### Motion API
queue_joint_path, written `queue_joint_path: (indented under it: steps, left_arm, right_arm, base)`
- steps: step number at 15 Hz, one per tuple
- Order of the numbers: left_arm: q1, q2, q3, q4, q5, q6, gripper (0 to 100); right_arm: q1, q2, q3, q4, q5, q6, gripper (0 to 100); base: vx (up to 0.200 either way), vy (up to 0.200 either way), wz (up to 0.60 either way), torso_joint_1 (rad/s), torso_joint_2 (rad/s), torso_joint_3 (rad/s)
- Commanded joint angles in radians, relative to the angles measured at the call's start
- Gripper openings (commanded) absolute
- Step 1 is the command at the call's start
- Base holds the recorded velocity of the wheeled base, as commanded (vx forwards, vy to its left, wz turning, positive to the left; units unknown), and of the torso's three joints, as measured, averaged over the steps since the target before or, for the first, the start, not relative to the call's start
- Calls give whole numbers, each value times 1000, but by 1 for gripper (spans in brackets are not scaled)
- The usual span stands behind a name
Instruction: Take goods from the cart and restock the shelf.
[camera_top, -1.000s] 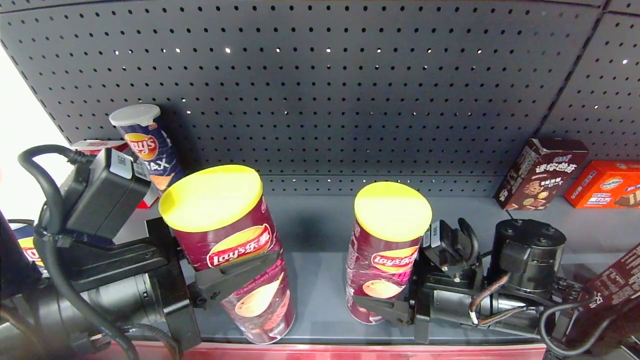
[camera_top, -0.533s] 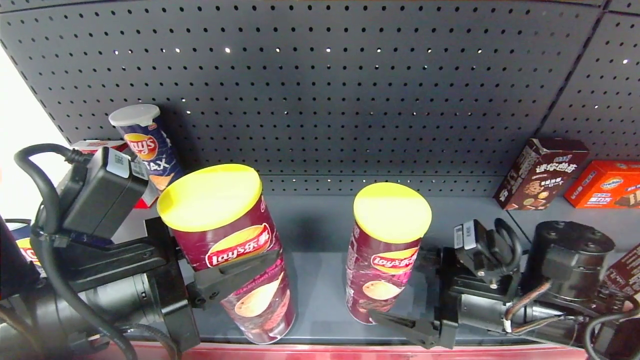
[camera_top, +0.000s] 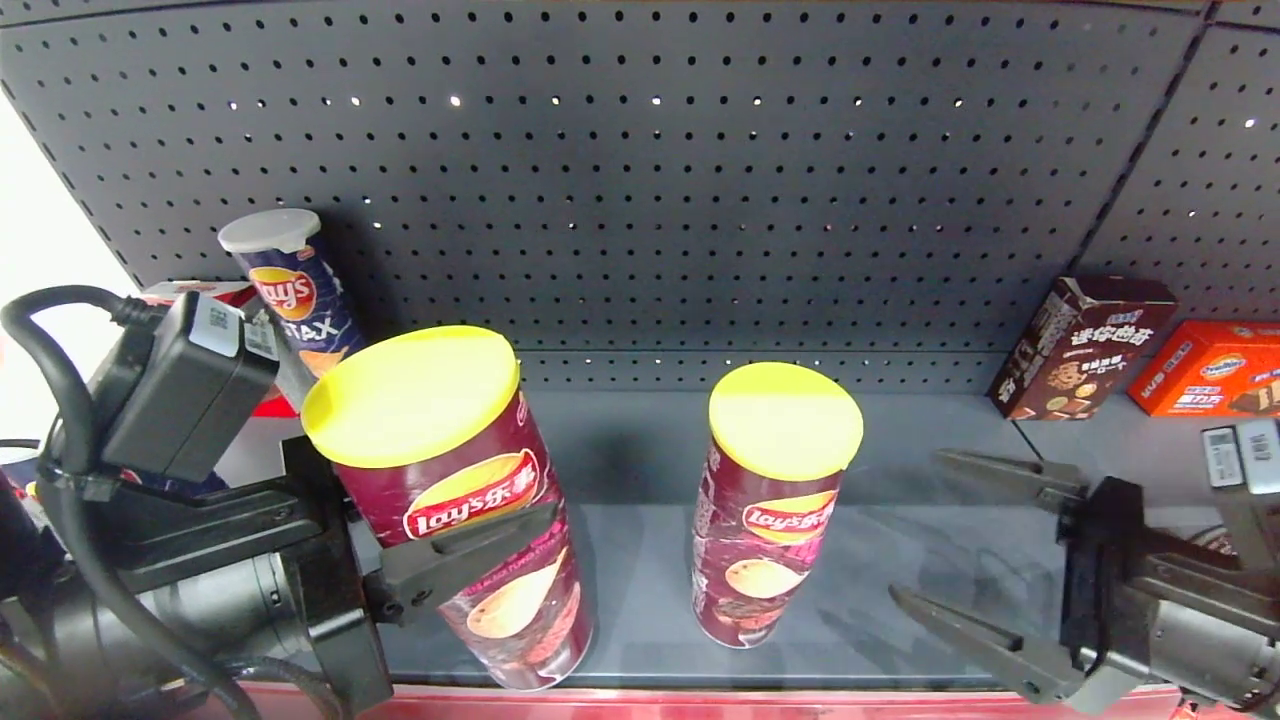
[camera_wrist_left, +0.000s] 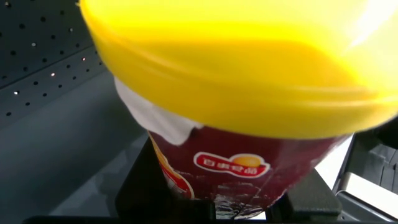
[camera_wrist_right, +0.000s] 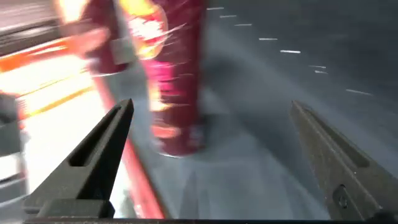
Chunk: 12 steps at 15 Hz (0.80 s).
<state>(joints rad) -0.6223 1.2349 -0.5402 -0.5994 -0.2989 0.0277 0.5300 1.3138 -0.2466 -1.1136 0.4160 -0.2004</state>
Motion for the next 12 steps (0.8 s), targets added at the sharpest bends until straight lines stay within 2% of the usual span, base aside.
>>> queue_joint_path:
  steps: [1, 3, 4, 6, 8, 12]
  left_arm:
    - [-2, -5, 0, 0, 0, 1, 0]
    - [-2, -8, 3, 0, 0, 1, 0]
    - [-2, -11, 8, 0, 0, 1, 0]
    - [-2, -25, 8, 0, 3, 3, 0]
    - [-2, -41, 9, 3, 17, 5, 0]
    - [-2, -55, 28, 6, 21, 5, 0]
  right_arm:
    - [2, -177, 15, 57, -141, -1, 100]
    - [16, -254, 20, 117, -273, -1, 100]
    - [27, -314, 29, 173, -376, -1, 100]
    - [65, -449, 92, 242, -464, -1, 100]
    - [108, -608, 158, 342, -519, -1, 100]
    - [108, -930, 168, 722, -519, 7, 100]
  base:
    - [0, 0, 0, 0, 0, 0]
    - [0, 0, 0, 0, 0, 0]
    - [0, 0, 0, 0, 0, 0]
    - [0, 0, 0, 0, 0, 0]
    - [0, 0, 0, 0, 0, 0]
    - [0, 0, 0, 0, 0, 0]
